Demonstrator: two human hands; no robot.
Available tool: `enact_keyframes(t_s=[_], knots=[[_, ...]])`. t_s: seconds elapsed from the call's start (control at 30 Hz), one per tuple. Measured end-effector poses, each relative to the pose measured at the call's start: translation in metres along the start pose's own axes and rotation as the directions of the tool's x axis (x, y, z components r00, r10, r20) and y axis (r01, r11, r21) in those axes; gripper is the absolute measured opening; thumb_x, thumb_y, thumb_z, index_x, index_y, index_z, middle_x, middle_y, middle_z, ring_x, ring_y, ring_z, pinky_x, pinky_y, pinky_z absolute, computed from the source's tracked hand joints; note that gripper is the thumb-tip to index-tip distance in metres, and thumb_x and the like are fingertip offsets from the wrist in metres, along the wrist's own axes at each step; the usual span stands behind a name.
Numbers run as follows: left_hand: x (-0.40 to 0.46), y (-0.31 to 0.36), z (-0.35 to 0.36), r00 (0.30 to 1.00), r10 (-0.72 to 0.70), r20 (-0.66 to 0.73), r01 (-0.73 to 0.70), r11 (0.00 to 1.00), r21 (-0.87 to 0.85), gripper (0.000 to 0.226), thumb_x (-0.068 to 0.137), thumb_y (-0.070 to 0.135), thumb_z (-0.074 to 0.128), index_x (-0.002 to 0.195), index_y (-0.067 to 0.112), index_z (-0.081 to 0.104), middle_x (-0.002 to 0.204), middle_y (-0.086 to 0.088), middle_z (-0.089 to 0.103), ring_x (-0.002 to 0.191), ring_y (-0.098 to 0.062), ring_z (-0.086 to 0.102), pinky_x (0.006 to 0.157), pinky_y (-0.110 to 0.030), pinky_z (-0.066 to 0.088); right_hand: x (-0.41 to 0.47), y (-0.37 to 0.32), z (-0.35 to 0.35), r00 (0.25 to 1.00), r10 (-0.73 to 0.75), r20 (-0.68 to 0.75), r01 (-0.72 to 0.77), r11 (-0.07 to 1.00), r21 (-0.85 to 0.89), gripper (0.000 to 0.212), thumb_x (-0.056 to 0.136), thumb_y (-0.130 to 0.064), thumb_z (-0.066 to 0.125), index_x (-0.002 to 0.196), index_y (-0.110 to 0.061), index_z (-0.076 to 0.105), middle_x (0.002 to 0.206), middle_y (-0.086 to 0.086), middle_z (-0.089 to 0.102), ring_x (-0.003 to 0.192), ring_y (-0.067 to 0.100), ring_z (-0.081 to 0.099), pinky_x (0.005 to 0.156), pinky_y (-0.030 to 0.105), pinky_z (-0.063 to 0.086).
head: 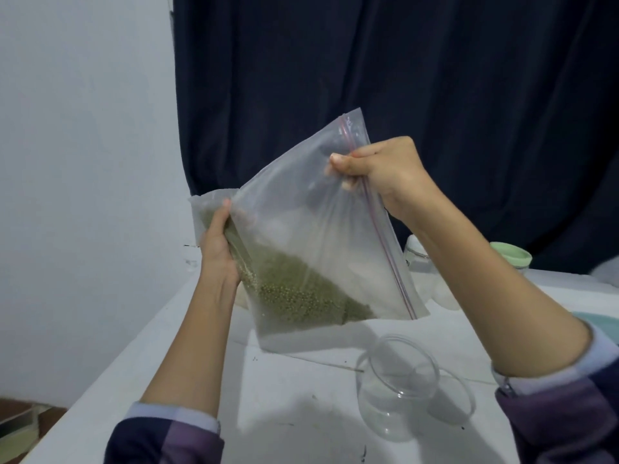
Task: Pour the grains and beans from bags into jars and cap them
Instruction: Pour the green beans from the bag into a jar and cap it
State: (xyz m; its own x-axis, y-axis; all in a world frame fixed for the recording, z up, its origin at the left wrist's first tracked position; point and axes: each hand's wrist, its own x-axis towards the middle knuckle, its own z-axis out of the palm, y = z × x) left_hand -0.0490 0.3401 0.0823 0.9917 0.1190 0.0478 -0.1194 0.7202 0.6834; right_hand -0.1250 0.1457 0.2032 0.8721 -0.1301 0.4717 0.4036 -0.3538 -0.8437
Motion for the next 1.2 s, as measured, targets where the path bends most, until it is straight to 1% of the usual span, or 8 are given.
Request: enact_keyframes(t_s=[0.13,0.23,0.3,0.4,0.6,0.87,1.07,1.2], knots=[[-0.008,0.001,0.013,0.999,0.037,0.034,-0.038,0.999,0.013,0.029,0.087,0.028,0.060,0.063,0.019,0.072,0.071,0.004,0.069,0.067,-0.012,0.067,0.069,-0.025,0.055,-0.006,-0.001,-0.017,0.999,0.046,-0.010,-0.045,0.998,0.039,0.018,0.078,-0.012,0.077,0.082,0.005,0.074,0.090,0.024,0.071,0.051,0.005,0.057,0.062,0.017,0.050],[-0.011,0.009,0.024,0.996,0.090,0.009,-0.091,0.993,0.074,0.014,0.083,0.015,0.054,0.069,0.017,0.055,0.063,0.006,0.056,0.060,-0.010,0.057,0.059,-0.020,0.048,-0.013,0.004,-0.029,0.995,0.097,-0.038,-0.092,0.991,0.097,0.014,0.078,-0.011,0.077,0.081,0.002,0.074,0.085,0.015,0.074,0.052,0.003,0.061,0.064,0.017,0.052],[-0.012,0.013,0.029,0.991,0.125,-0.038,-0.120,0.987,0.102,0.006,0.081,0.009,0.054,0.076,0.013,0.056,0.067,0.002,0.055,0.063,-0.012,0.057,0.060,-0.022,0.048,-0.020,0.007,-0.035,0.992,0.118,-0.038,-0.113,0.985,0.128,0.012,0.079,-0.009,0.076,0.080,0.002,0.073,0.080,0.011,0.073,0.051,0.003,0.061,0.061,0.017,0.052],[-0.020,0.012,0.033,0.984,0.156,-0.083,-0.135,0.967,0.214,0.008,0.079,0.007,0.054,0.077,0.011,0.060,0.068,0.001,0.058,0.064,-0.013,0.058,0.061,-0.023,0.050,-0.029,0.014,-0.043,0.990,0.140,-0.027,-0.134,0.977,0.167,0.013,0.080,-0.008,0.074,0.082,0.005,0.072,0.080,0.011,0.073,0.049,0.002,0.061,0.057,0.016,0.051],[-0.044,0.009,0.047,0.971,0.229,-0.074,-0.195,0.930,0.312,0.018,0.081,0.002,0.049,0.067,0.012,0.051,0.045,0.005,0.048,0.042,-0.009,0.047,0.043,-0.018,0.044,-0.046,0.031,-0.057,0.988,0.153,0.009,-0.152,0.969,0.193,0.012,0.080,-0.009,0.075,0.080,0.004,0.073,0.088,0.017,0.073,0.049,0.004,0.059,0.057,0.015,0.050],[-0.053,0.005,0.054,0.912,0.402,-0.087,-0.310,0.812,0.495,0.016,0.076,0.011,0.047,0.061,0.017,0.045,0.063,-0.001,0.045,0.051,-0.013,0.045,0.048,-0.023,0.039,-0.056,0.049,-0.067,0.991,0.128,0.036,-0.133,0.966,0.220,0.010,0.081,-0.012,0.074,0.079,-0.002,0.075,0.084,0.011,0.075,0.073,0.014,0.070,0.067,0.017,0.055],[-0.055,0.001,0.061,0.874,0.482,-0.052,-0.385,0.755,0.530,0.040,0.091,0.018,0.049,0.052,0.017,0.042,0.037,0.010,0.045,0.038,-0.007,0.043,0.048,-0.020,0.038,-0.060,0.062,-0.075,0.990,0.140,0.020,-0.141,0.963,0.229,0.015,0.082,-0.014,0.074,0.069,-0.008,0.075,0.083,0.015,0.074,0.092,0.031,0.069,0.086,0.030,0.056],[-0.055,0.003,0.065,0.877,0.479,-0.043,-0.391,0.762,0.516,0.052,0.094,0.020,0.049,0.042,0.020,0.049,0.037,0.008,0.047,0.036,-0.008,0.044,0.056,-0.027,0.040,-0.057,0.064,-0.082,0.989,0.130,0.075,-0.144,0.964,0.225,0.016,0.084,-0.013,0.072,0.076,0.000,0.073,0.084,0.010,0.075,0.090,0.027,0.070,0.079,0.023,0.056]])
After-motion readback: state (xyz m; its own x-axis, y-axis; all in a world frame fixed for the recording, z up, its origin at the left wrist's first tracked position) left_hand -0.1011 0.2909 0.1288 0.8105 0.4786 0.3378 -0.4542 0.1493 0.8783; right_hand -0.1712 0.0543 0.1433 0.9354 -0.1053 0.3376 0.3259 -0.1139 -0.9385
